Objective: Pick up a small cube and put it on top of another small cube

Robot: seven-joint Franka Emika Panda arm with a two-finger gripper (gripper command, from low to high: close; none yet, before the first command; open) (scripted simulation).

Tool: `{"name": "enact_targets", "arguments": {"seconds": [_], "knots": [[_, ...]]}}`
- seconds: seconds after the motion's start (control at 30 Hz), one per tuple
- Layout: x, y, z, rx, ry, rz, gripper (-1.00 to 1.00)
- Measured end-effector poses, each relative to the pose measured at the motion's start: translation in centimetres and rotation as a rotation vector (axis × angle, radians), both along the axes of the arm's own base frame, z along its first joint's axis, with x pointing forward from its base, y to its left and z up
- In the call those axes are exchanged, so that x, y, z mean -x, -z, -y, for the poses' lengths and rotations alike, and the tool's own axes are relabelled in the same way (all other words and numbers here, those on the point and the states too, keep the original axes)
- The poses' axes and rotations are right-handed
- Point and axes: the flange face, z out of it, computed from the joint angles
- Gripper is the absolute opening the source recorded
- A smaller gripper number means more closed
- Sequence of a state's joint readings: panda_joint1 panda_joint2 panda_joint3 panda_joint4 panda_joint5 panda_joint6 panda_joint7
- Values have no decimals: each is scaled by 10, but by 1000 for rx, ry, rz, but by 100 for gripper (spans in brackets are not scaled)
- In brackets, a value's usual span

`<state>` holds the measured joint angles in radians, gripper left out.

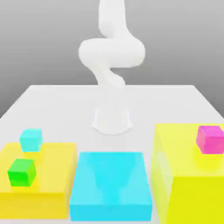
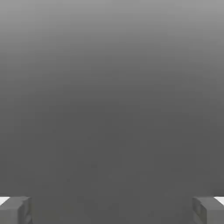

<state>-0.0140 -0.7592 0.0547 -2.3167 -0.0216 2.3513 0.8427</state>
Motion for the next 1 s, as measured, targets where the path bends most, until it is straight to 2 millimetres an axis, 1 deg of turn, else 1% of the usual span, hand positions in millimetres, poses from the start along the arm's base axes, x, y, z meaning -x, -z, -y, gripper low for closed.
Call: {"name": "enact_targets", "arguments": {"seconds": [0.07, 0.13, 0.17, 0.23, 0.3, 0.37, 0.43, 0.5, 0.53, 0.6, 0.67, 0.7, 0.73, 0.77, 0.93, 1.0], "knots": [[-18, 39, -42, 18, -24, -35, 0], [-29, 85, -88, 33, -58, -77, 0], [-30, 110, -111, 40, -77, -98, 0], [-26, 160, -155, 53, -120, -140, 0], [-12, 210, -194, 63, -167, -183, 0], [11, 260, -229, 71, -219, -229, 0], [43, 310, -259, 77, -275, -279, 0], [81, 356, -279, 75, -317, -341, 0], [100, 379, -283, 67, -323, -381, 0], [135, 420, -282, 35, -279, -477, 0], [168, 457, -272, 8, -205, -575, 0], [180, 471, -265, -4, -159, -616, 0], [183, 478, -258, -20, -103, -644, 0], [181, 483, -252, -39, -43, -667, 0], [160, 495, -219, -146, 273, -757, 0], [154, 499, -214, -170, 338, -772, 0]]}}
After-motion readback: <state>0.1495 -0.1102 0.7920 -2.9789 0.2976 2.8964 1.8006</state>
